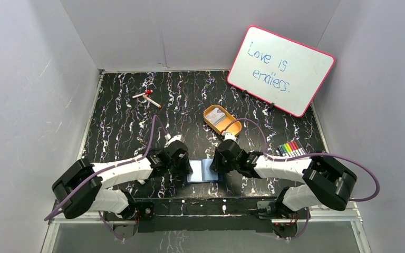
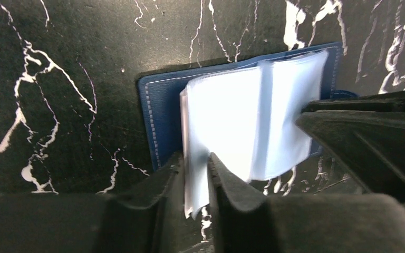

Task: Put the credit cards into the card holder
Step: Open the card holder at the center of the board.

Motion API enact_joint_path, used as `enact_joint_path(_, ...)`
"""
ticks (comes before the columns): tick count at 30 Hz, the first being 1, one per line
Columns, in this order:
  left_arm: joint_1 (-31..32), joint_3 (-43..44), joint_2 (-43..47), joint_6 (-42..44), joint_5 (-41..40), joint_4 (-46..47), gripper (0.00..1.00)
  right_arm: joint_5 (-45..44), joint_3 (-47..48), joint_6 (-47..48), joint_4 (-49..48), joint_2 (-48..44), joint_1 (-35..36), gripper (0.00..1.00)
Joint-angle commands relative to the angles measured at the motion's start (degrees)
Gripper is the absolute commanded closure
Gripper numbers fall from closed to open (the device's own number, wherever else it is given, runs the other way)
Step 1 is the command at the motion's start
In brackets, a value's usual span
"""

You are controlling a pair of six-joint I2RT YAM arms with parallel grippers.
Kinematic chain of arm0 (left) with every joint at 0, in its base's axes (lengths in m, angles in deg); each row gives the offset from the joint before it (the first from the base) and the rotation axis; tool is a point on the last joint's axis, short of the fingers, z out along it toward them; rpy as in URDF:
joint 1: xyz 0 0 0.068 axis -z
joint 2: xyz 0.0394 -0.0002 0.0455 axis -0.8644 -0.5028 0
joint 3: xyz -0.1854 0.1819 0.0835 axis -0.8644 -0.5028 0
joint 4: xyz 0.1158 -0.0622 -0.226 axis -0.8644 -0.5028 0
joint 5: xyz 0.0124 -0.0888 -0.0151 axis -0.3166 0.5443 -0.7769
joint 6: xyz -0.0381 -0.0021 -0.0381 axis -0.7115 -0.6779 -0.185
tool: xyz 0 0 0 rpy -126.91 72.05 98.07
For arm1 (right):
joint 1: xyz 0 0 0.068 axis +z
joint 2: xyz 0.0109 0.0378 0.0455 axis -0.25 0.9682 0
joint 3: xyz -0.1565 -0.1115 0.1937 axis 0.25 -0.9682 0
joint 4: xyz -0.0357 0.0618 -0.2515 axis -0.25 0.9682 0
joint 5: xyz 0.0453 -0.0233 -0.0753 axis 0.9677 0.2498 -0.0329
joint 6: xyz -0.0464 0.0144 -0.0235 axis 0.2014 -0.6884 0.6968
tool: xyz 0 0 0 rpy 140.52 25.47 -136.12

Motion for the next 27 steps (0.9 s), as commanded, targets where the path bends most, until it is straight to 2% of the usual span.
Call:
enact_joint_path(1, 0.1, 1.6, 4.4, 1.3, -2.4, -3.0, 0.68, -1.1, -0.4, 1.0, 1.5, 2.7, 0.0, 0.74)
enact_joint_path(3, 0.1, 2.0, 6.9, 1.4, -3.6, -4.7, 0.52, -1.6, -0.2, 1.2, 2.1, 2.8, 0.0, 0.74)
enact_joint_path(5, 0.0, 2.8, 9.0, 1.6, -4.7, -6.8, 0.44, -2.1, -0.1, 1.3, 2.7, 2.7, 0.0, 0.74)
enact_joint_path(10, 0.1, 5.5, 13.7, 2.0, -6.4, -11.1, 0.42, -2.4, 0.0, 1.7, 2.9, 2.3, 0.0, 0.74)
enact_joint_path(15, 0.1, 7.1, 16.4, 2.6, -2.8, -6.0, 0.45, -2.5, 0.3, 2.0, 2.9, 2.5, 0.0, 0.74)
enact_joint_path(17, 0.0, 6.7, 15.1, 2.7, 0.8, -1.0, 0.48, -2.4, 0.3, 1.9, 2.9, 2.7, 0.0, 0.74)
enact_joint_path(21, 0.1, 5.4, 8.4, 2.0, 7.8, 7.1, 0.66, -2.3, 0.2, 1.5, 2.9, 2.6, 0.0, 0.74)
enact_joint_path(24, 0.0, 3.6, 3.3, 1.4, 9.1, 10.3, 0.8, -2.3, 0.0, 1.3, 2.9, 2.2, 0.0, 0.74)
enact_joint_path(27, 0.1, 1.2, -0.7, 1.2, 8.5, 12.1, 0.9, -2.5, -0.1, 1.2, 2.9, 1.8, 0.0, 0.74)
